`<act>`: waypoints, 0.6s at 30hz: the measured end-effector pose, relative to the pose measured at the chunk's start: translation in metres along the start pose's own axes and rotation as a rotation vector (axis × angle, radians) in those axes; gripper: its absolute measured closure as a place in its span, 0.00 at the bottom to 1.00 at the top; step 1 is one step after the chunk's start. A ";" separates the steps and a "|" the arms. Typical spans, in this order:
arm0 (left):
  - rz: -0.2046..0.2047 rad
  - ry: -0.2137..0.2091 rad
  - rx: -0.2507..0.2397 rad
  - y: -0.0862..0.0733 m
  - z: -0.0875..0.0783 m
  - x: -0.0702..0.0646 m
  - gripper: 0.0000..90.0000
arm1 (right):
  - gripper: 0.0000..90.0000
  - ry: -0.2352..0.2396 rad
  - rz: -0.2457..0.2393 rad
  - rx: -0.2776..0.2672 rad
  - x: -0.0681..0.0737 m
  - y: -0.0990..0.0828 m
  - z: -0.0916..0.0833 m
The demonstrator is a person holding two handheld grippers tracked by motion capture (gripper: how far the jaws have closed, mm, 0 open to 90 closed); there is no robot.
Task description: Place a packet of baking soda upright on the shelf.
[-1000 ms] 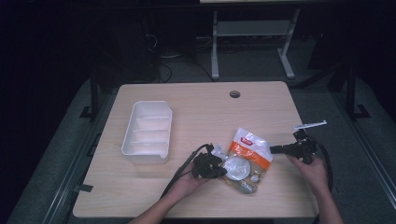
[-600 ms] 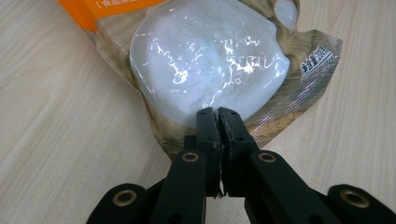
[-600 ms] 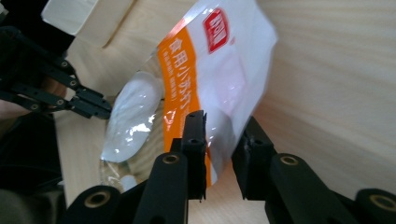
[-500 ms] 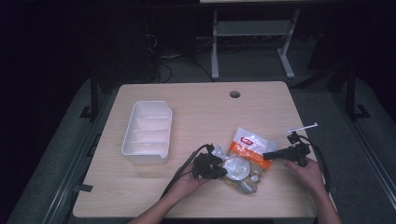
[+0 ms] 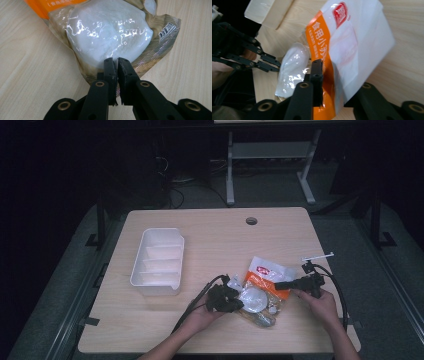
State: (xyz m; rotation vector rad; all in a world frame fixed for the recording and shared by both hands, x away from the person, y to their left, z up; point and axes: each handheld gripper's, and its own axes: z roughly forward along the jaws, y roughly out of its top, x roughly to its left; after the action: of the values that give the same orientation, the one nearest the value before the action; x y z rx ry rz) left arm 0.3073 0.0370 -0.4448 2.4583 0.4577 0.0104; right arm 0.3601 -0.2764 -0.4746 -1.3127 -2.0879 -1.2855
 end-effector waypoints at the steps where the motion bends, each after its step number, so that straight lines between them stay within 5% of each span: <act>1: 0.011 0.003 -0.001 0.000 0.000 -0.001 0.93 | 0.94 0.006 -0.018 0.009 0.003 0.001 0.003; 7: 0.011 0.006 -0.013 -0.002 0.000 -0.004 0.88 | 0.99 -0.059 -0.089 0.035 0.015 0.003 0.009; 18: -0.008 0.003 -0.100 -0.009 -0.017 -0.008 0.66 | 1.00 -0.072 -0.154 0.013 0.029 0.005 0.003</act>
State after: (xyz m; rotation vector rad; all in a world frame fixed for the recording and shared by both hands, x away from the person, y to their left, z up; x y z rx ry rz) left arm 0.2947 0.0503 -0.4357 2.3584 0.4570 0.0335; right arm 0.3501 -0.2584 -0.4538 -1.2306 -2.2813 -1.3017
